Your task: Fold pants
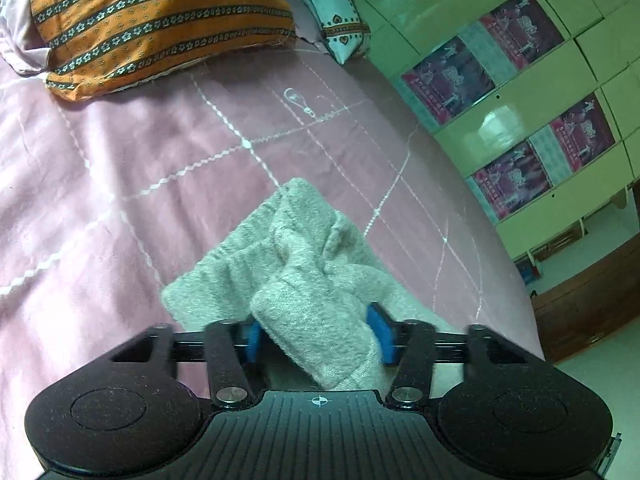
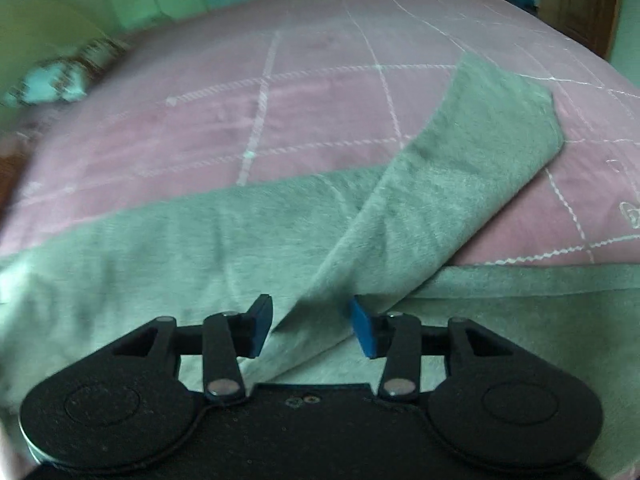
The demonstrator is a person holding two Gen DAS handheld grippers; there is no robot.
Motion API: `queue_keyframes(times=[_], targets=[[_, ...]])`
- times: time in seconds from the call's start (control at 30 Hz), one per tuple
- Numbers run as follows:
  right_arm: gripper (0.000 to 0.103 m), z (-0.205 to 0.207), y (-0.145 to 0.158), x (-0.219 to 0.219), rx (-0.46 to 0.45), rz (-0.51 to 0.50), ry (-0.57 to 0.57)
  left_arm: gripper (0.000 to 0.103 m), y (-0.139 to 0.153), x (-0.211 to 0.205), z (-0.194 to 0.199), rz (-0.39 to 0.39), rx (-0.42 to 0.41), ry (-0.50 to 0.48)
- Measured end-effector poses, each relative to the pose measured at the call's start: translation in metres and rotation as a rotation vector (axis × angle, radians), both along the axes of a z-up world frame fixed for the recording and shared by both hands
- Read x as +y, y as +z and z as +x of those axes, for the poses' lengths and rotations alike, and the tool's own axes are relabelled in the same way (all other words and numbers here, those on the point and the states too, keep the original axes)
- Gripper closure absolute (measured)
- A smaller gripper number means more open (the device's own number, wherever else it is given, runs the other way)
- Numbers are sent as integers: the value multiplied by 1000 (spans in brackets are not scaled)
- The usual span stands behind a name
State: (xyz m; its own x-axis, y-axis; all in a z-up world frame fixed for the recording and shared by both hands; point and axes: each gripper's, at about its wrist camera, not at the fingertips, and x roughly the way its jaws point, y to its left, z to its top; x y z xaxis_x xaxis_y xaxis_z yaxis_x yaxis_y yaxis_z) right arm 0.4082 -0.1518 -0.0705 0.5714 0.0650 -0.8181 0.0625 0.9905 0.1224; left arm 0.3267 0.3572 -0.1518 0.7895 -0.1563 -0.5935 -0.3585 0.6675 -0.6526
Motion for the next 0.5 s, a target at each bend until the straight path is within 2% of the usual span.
queue_keyframes(times=[0.03, 0.07, 0.1, 0.13, 0.17, 0.23, 0.3, 0.33, 0.37, 0.43, 0.47, 0.5], targets=[[100, 0, -3, -4, 10, 21, 12, 72, -2, 1, 2, -4, 2, -15], [103, -3, -3, -10, 0, 36, 16, 77, -2, 4, 6, -9, 0, -36], [103, -7, -1, -15, -13, 45, 20, 77, 3, 6, 12, -2, -22, -66], [103, -14, 7, -23, -65, 87, 30, 78, 11, 8, 18, 3, -61, -96], [103, -23, 20, -28, -135, 115, 37, 78, 22, 11, 24, -9, -123, -131], [103, -47, 59, -43, -326, 177, 52, 78, 54, 18, 31, -64, -321, -217], [103, -78, 89, -57, -464, 219, 74, 78, 73, 26, 27, -83, -445, -326], [103, -98, 98, -66, -520, 245, 85, 77, 72, 31, 22, -75, -461, -359], [103, -121, 101, -75, -558, 261, 97, 77, 65, 37, 16, -37, -410, -371], [103, -153, 76, -83, -541, 257, 126, 77, 32, 41, 14, 26, -214, -354], [103, -161, 50, -79, -482, 235, 134, 77, 12, 39, 15, 69, -89, -343], [103, -157, 20, -74, -365, 211, 131, 77, -10, 33, 15, 118, 21, -333]])
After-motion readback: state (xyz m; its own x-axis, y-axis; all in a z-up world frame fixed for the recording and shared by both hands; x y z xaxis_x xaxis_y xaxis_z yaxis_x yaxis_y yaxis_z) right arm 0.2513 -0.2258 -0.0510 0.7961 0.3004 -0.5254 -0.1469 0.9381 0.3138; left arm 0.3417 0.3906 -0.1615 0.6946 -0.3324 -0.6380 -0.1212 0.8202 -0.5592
